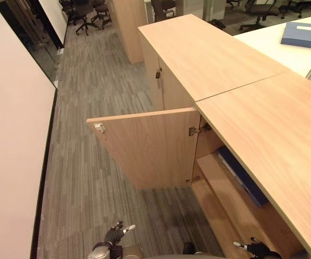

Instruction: Put the empty folder in the office cabinet

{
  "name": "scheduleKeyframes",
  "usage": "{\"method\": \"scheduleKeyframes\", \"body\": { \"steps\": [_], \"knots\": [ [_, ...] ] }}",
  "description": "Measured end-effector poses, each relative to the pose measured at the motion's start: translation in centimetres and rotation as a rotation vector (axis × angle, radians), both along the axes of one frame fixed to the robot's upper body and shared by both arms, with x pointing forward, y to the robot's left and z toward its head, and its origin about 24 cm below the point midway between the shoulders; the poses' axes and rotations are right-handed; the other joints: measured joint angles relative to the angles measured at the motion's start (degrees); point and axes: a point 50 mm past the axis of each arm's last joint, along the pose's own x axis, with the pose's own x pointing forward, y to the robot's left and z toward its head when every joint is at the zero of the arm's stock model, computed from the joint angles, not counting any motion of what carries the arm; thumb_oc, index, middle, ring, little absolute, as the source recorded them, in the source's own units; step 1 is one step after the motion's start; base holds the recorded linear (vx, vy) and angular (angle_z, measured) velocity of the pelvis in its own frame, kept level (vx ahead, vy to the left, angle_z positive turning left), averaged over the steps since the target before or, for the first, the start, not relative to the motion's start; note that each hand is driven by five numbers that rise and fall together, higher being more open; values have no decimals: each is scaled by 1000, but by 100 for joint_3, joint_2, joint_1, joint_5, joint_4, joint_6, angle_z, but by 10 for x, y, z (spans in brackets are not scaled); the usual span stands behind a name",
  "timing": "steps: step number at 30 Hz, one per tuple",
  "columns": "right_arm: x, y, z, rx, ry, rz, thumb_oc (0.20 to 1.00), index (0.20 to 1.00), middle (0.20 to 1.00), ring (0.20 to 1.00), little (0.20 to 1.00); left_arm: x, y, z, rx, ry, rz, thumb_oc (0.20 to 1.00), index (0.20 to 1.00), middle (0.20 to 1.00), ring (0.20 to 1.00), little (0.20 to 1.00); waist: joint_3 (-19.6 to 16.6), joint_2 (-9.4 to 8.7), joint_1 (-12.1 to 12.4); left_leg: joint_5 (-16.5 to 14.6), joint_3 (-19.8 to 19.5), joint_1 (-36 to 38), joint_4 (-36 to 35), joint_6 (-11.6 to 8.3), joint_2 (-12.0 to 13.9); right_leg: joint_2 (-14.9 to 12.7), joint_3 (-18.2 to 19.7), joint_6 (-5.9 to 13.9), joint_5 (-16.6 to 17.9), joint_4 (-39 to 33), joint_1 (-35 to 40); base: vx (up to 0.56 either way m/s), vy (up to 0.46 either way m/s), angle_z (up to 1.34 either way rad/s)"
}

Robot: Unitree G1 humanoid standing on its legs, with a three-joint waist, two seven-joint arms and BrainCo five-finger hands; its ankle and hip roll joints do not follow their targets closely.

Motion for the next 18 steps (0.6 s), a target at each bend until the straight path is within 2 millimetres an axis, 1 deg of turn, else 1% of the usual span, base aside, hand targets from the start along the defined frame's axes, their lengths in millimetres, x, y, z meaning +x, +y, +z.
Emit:
{"method": "scheduleKeyframes", "body": {
  "steps": [1,4,5,6,7,8,9,10,11,12,13,15,16,17,18],
  "knots": [
    [6,2,1,4,-12,6,1000,1000,1000,1000,1000,-5,1,-2,3,15,3,1000,1000,1000,1000,1000,-1,46,10,15,-112,115,-501,17,-85,82,48,68,-49,-31,43,149,38,-22],
    [6,9,-2,22,-14,8,1000,1000,1000,1000,1000,-14,5,-4,13,43,9,1000,1000,1000,1000,1000,-17,85,15,56,-123,244,-548,87,-108,164,125,23,-82,-28,158,96,39,-21],
    [4,12,-4,30,-11,8,1000,1000,1000,1000,1000,-18,6,-5,15,54,11,1000,1000,1000,1000,1000,-60,111,-13,90,-65,357,-552,132,-101,166,121,31,-117,-29,221,75,55,-7],
    [0,12,-5,32,-2,5,1000,1000,1000,1000,1000,-19,6,-5,15,55,11,1000,1000,1000,1000,1000,-78,141,-16,90,-42,449,-552,133,-98,160,125,59,-136,-28,267,65,65,1],
    [-4,12,-6,32,8,4,1000,1000,1000,1000,1000,-20,7,-6,16,58,12,1000,1000,1000,1000,1000,-112,193,-13,70,6,524,-564,178,-96,156,125,108,-165,-15,302,63,90,7],
    [-8,16,-8,43,19,2,1000,1000,1000,1000,1000,-22,10,-5,26,61,13,1000,1000,1000,1000,1000,-178,300,-19,-205,79,523,-509,585,-138,136,124,204,-168,8,321,43,69,9],
    [-7,21,-10,57,18,4,1000,1000,1000,1000,1000,-20,14,-4,38,56,13,1000,1000,1000,1000,1000,-165,265,-13,-291,103,523,-508,714,-181,96,129,259,-167,7,317,48,89,8],
    [-7,33,-14,87,17,5,1000,1000,1000,1000,1000,-16,22,-2,61,49,15,1000,1000,1000,1000,1000,-145,148,5,-330,150,520,-507,776,-282,-14,139,362,-176,6,309,43,68,0],
    [-5,39,-15,103,13,7,1000,1000,1000,1000,1000,-16,25,-1,71,50,14,1000,1000,1000,1000,1000,-166,103,16,-376,153,520,-508,843,-334,-70,145,404,-172,5,301,43,68,1],
    [-4,44,-16,116,12,8,1000,1000,1000,1000,1000,-16,28,-1,78,50,14,1000,1000,1000,1000,1000,-194,71,13,-424,157,522,-508,911,-385,-123,143,467,-182,5,306,48,79,2],
    [-3,48,-17,126,7,10,1000,1000,1000,1000,1000,-16,29,0,82,49,14,1000,1000,1000,1000,1000,-217,77,27,-506,161,557,-508,1004,-448,-189,148,549,-182,2,337,42,90,0],
    [-2,51,-18,134,4,11,1000,1000,1000,1000,1000,-15,31,0,89,47,11,1000,1000,1000,1000,1000,-242,62,46,-554,202,598,-516,1051,-542,-285,202,626,-203,-13,346,27,68,-10],
    [-3,51,-18,134,5,10,1000,1000,1000,1000,1000,-19,31,-1,89,57,12,1000,1000,1000,1000,1000,-295,79,45,-582,231,603,-520,1077,-587,-337,236,661,-188,-13,343,39,97,-19],
    [-7,50,-19,133,16,7,1000,1000,1000,1000,1000,-27,31,-3,89,77,17,1000,1000,1000,1000,1000,-413,105,41,-638,287,612,-567,1091,-645,-399,287,706,-167,-26,330,44,121,-15],
    [-11,50,-20,134,25,4,1000,1000,1000,1000,1000,-28,32,-3,90,80,18,1000,1000,1000,1000,1000,-437,98,35,-645,298,608,-568,1100,-661,-420,288,705,-170,-27,324,42,105,-11]
  ]
}}
